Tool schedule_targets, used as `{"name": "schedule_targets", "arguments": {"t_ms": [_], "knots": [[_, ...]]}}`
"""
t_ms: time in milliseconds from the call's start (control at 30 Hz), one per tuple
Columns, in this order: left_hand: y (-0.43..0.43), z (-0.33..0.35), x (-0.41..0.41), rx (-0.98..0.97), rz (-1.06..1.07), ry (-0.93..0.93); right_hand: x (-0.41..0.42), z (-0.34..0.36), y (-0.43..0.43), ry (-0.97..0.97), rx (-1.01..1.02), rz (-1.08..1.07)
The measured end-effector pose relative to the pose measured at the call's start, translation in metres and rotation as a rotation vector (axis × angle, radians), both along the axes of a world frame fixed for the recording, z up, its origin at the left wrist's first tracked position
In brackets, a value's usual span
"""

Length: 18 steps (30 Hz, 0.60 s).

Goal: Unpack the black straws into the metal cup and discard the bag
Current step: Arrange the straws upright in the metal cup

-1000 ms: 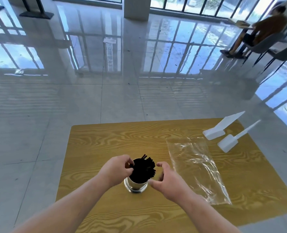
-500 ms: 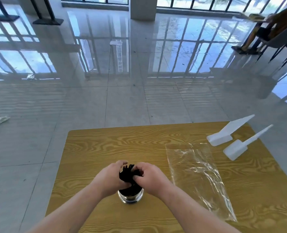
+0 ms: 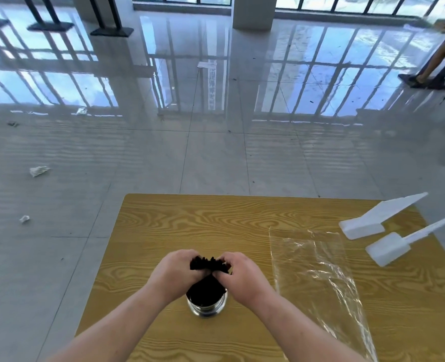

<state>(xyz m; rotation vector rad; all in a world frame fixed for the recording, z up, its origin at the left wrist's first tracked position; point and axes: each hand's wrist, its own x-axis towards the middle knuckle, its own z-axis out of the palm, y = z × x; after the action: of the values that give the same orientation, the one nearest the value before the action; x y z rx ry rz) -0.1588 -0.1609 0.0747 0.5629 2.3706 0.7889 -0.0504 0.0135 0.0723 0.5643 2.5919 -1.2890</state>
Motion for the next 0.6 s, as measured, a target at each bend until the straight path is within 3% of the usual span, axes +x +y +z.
{"name": "schedule_targets", "arguments": {"t_ms": [600], "knots": [[-0.0092,-0.0012,-0.0057,0.015,0.005,0.04,0.0007,0.0087,0.0039,-0.018,-0.076,-0.055]]}}
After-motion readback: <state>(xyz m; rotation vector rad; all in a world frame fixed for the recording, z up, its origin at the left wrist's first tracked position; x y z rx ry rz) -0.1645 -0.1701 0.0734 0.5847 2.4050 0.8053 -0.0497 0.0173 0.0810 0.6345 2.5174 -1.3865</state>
